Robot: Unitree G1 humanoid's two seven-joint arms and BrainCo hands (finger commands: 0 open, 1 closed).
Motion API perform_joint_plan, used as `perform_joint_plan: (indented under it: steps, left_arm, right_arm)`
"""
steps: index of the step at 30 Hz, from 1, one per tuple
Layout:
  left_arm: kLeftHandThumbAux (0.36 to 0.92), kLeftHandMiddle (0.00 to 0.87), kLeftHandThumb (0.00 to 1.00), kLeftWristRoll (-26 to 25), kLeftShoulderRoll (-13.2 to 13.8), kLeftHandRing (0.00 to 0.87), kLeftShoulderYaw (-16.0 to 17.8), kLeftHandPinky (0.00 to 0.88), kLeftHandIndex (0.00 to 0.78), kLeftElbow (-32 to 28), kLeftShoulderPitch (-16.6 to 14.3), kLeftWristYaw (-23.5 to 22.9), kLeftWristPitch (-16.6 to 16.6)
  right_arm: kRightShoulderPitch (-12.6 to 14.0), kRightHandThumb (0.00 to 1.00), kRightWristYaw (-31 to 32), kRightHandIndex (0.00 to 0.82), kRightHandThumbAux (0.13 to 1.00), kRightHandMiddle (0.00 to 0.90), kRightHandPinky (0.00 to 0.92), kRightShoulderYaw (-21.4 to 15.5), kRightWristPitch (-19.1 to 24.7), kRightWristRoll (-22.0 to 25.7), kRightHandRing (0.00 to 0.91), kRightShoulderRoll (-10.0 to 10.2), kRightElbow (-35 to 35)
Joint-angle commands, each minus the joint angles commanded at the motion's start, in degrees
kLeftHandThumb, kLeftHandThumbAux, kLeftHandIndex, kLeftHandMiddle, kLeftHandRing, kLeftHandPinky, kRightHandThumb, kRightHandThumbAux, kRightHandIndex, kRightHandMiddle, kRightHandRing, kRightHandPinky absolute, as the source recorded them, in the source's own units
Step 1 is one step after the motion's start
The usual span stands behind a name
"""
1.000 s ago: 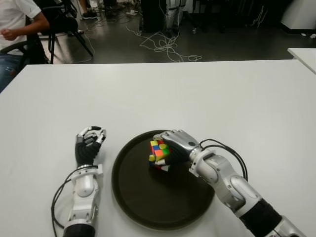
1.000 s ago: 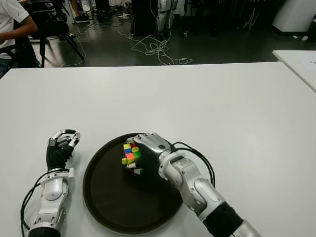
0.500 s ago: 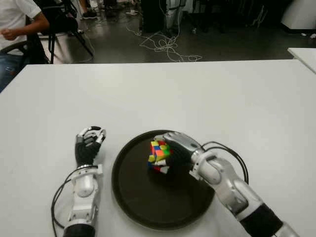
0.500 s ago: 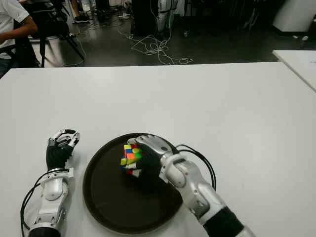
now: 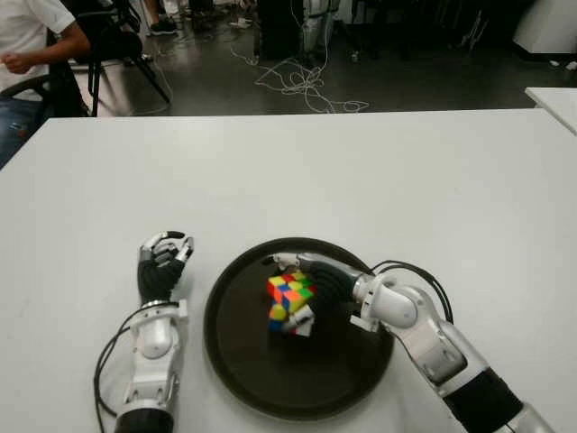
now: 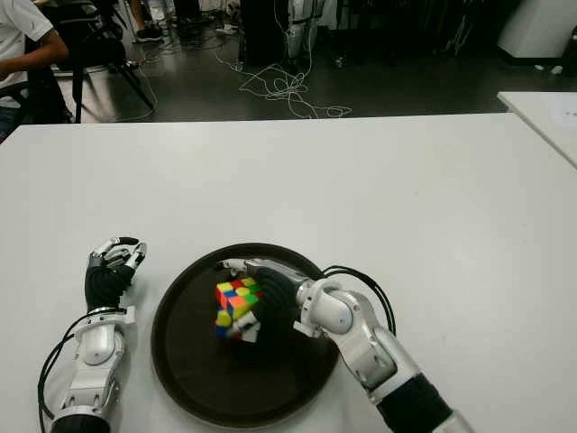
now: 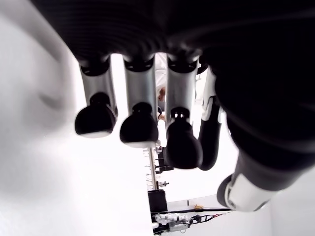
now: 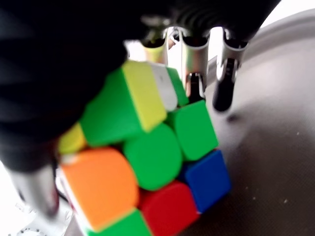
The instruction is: Pick up the Rubik's Cube and put it in the plate
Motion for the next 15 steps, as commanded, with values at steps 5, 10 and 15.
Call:
perform_joint_plan:
  steps: [5, 10, 15]
  left_arm:
    - [0.707, 0.805, 0.706, 0.61, -0.15, 0.822, -0.21, 0.809, 0.443, -0.35, 0.19, 0.66, -0.08]
    - [0.707, 0.810, 0.706, 1.08, -0.18, 0.827, -0.37, 0.817, 0.444, -0.63, 0.28, 1.31, 0.36]
    - [0.706, 0.810, 0.706, 1.42, -0.09, 0.828, -0.28, 0.815, 0.444, -0.36, 0.04, 1.72, 0.72]
  right_arm:
    - [-0.17, 0.000, 0.74, 0.000, 0.813, 0.000, 0.005, 0.08, 0.94, -0.10, 0.000, -0.26, -0.31]
    - [0.00, 0.000, 0.37, 0.000, 0.799, 0.000, 0.007, 0.29, 2.22, -0.78, 0.000, -0.26, -0.51]
    - [0.24, 0.000, -1.34, 0.000, 0.782, 0.000, 0.007, 0.23, 0.70, -1.10, 0.000, -0.16, -0.23]
